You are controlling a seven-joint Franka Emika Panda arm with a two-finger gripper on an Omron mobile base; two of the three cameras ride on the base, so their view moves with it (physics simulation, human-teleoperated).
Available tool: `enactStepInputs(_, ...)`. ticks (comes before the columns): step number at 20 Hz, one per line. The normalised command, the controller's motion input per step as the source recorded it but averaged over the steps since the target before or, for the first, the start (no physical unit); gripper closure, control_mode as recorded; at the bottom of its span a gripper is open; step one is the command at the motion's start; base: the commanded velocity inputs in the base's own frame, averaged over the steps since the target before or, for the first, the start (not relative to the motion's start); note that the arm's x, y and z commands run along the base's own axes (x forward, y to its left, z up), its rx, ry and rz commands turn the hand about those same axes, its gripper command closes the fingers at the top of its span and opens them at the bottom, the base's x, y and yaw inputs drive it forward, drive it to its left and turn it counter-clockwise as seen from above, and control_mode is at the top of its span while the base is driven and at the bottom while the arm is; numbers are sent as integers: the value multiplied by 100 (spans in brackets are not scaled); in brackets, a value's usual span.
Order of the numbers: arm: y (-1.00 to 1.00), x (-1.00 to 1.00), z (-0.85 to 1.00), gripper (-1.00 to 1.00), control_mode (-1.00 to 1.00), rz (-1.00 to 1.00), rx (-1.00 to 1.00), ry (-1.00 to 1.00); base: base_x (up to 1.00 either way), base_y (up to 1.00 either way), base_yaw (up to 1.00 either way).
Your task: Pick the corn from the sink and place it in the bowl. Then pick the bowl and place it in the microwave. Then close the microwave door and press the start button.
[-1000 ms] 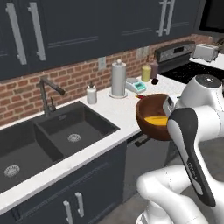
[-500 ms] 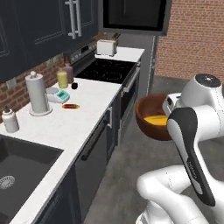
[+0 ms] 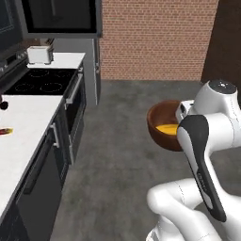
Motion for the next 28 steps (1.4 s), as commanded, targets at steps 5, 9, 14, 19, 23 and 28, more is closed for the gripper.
enactStepInputs(5,0,0,0,100,100,0,0,0,15,-100,-3)
enactStepInputs(9,0,0,0,100,100,0,0,0,25,-100,21)
enactStepInputs(14,0,0,0,100,100,0,0,0,20,-97,45)
enactStepInputs(19,0,0,0,100,100,0,0,0,17,-76,65)
enactStepInputs(23,0,0,0,100,100,0,0,0,15,-77,66)
enactStepInputs(28,0,0,0,100,100,0,0,0,19,-78,63)
